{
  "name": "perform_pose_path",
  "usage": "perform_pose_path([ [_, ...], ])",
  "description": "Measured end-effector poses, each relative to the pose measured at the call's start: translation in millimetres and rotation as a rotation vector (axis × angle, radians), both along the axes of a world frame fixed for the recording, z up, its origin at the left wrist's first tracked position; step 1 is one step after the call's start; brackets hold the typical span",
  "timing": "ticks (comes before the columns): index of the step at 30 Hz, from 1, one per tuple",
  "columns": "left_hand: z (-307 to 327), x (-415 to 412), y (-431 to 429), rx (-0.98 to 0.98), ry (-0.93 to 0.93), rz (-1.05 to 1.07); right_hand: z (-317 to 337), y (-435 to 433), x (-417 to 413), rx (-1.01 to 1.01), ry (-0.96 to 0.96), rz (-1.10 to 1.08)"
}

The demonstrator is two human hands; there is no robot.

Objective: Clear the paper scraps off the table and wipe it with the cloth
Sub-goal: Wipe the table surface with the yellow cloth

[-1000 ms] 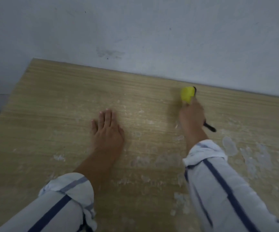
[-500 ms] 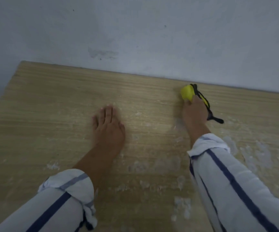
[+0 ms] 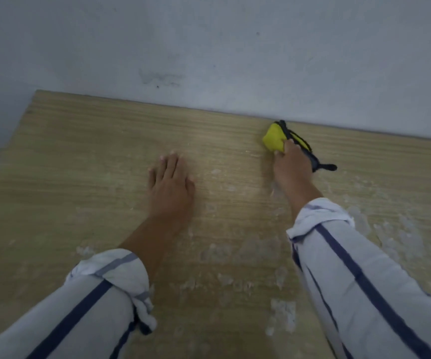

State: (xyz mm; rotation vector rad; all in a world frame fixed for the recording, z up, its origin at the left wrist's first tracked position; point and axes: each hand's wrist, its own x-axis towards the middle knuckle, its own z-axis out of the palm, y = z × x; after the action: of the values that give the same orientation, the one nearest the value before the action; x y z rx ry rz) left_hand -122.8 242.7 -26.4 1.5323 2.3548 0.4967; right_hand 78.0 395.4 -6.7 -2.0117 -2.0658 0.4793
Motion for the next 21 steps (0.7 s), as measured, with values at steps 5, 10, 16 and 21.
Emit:
perform_pose_path([
  [5, 12, -7, -23, 0.244, -0.325, 0.045, -8, -94, -82, -0.04, 0.096, 0.416],
  [10, 19, -3, -40, 0.128, -0.318, 0.097, 15, -124, -93, -0.176, 0.403, 0.346],
  [16, 37, 1, -27, 0.103, -0.164, 0.33, -3, -94, -35, 0.043, 0.215, 0.244],
  [21, 28, 38, -9, -0.04, 0.048, 0.014, -23, -104, -31, 0.057, 0.085, 0.41],
])
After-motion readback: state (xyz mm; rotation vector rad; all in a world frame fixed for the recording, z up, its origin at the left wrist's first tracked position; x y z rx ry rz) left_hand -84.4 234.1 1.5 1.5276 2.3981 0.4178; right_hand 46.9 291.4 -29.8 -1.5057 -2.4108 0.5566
